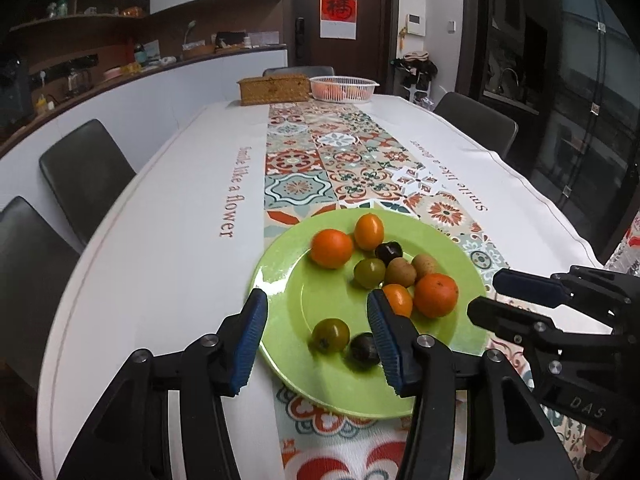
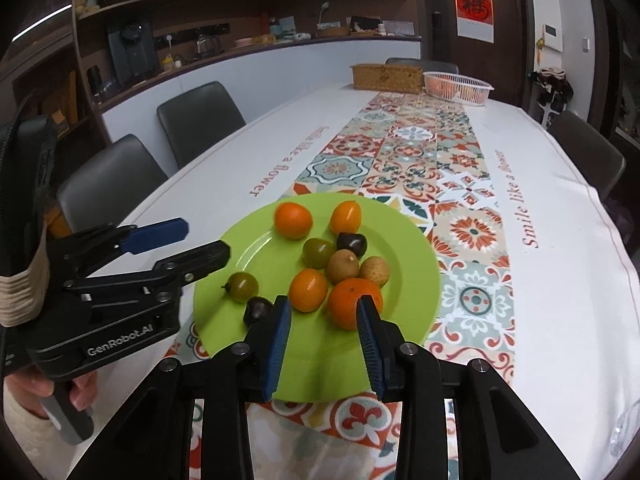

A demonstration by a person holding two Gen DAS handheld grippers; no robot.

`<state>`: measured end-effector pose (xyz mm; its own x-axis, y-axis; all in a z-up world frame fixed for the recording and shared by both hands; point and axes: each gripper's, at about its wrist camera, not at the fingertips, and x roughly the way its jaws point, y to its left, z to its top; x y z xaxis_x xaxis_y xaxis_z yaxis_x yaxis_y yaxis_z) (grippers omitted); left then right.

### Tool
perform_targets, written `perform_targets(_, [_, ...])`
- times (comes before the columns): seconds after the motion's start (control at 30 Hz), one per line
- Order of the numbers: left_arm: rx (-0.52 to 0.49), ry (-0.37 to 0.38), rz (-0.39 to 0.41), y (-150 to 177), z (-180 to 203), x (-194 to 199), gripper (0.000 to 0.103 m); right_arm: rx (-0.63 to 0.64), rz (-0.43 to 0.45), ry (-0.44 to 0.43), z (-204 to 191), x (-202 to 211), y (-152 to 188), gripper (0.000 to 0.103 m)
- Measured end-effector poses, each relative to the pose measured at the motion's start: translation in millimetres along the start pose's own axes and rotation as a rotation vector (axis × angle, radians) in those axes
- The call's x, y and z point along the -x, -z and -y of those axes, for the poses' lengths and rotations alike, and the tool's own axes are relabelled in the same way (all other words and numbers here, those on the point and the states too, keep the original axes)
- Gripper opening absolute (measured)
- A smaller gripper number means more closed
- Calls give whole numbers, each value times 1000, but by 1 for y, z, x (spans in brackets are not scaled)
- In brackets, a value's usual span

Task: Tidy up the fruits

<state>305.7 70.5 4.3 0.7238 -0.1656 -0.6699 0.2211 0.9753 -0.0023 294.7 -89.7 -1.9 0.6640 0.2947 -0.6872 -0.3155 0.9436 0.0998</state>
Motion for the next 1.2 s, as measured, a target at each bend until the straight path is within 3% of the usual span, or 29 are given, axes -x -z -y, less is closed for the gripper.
perform_targets(0.13, [-17, -16, 5, 0, 9, 22, 55, -6, 32, 0, 1, 21, 0, 36])
perform_targets(0.2, [-21, -20, 11, 1, 14, 35, 56, -7, 46, 4, 1, 30, 1, 43])
perform_targets(0.4, [-13, -65, 40, 8, 26, 70, 73, -19, 83, 9, 1, 62, 8, 45])
perform_targets(0.5, [-5, -93, 59, 14, 32, 87, 81, -27, 102, 32, 1, 79, 15, 55])
perform_targets(0.83, [7, -127, 106, 38, 56, 138, 96, -24, 157, 81, 2, 138, 39, 67])
perform_targets(0.93, [15, -135, 122, 46, 63, 153, 97, -27, 178, 96, 3, 154, 46, 73])
perform_targets(1.2, [-1, -155, 179, 62, 85, 191, 100, -21, 216, 112, 2, 193, 69, 73])
